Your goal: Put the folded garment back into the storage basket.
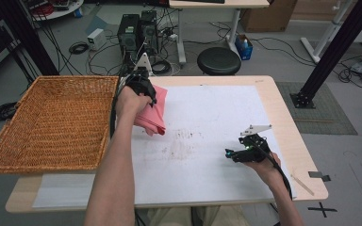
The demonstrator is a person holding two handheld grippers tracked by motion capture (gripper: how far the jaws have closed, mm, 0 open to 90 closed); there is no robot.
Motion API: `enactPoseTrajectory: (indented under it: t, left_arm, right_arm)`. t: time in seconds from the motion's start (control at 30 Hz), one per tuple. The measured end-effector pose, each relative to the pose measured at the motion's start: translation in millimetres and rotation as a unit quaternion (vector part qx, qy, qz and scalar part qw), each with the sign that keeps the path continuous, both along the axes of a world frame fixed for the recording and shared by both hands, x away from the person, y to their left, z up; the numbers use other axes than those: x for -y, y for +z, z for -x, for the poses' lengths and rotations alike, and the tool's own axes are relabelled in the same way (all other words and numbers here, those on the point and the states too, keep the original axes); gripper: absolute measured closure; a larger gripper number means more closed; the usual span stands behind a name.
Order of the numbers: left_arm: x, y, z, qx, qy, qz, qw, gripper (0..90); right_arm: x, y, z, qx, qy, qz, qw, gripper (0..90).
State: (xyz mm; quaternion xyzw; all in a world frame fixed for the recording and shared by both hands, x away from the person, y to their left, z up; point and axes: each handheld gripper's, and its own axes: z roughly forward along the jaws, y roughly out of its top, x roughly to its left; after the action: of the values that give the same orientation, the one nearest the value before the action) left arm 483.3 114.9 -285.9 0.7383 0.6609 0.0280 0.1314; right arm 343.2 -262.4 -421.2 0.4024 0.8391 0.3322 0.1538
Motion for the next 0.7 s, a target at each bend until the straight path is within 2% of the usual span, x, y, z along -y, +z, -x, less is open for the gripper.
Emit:
enactPoseTrajectory:
  t: [0.23, 0.43, 0.53, 0.57, 0.6, 0.7]
  left_arm:
    - [-35.9, 3.1, 6.7, 0.001, 0.020, 0.001, 0.9998, 66.3]
    - [-56.2, 3.6, 11.2, 0.000, 0.033, 0.008, 0.9994, 66.2]
    - [-73.8, 7.8, 14.7, 0.003, 0.045, 0.010, 0.9989, 66.2]
    - [-73.8, 7.8, 14.7, 0.003, 0.045, 0.010, 0.9989, 66.2]
    - [-82.8, 10.2, 16.7, 0.004, 0.050, 0.010, 0.9987, 66.2]
    - [-91.4, 12.3, 18.8, 0.003, 0.054, 0.008, 0.9985, 66.2]
  right_arm:
    - [-3.8, -0.7, 0.1, -0.003, 0.003, 0.002, 1.0000, 24.2]
    - [-8.0, -1.2, -0.9, -0.002, 0.010, 0.005, 0.9999, 24.2]
    - [-9.8, -1.5, -1.0, -0.003, 0.011, 0.007, 0.9999, 24.2]
    - [-10.3, -1.6, -0.9, -0.005, 0.011, 0.007, 0.9999, 24.2]
    - [-10.7, -2.0, -1.2, -0.004, 0.011, 0.007, 0.9999, 24.2]
    - [-11.7, -2.5, -2.1, -0.005, 0.013, 0.008, 0.9999, 24.2]
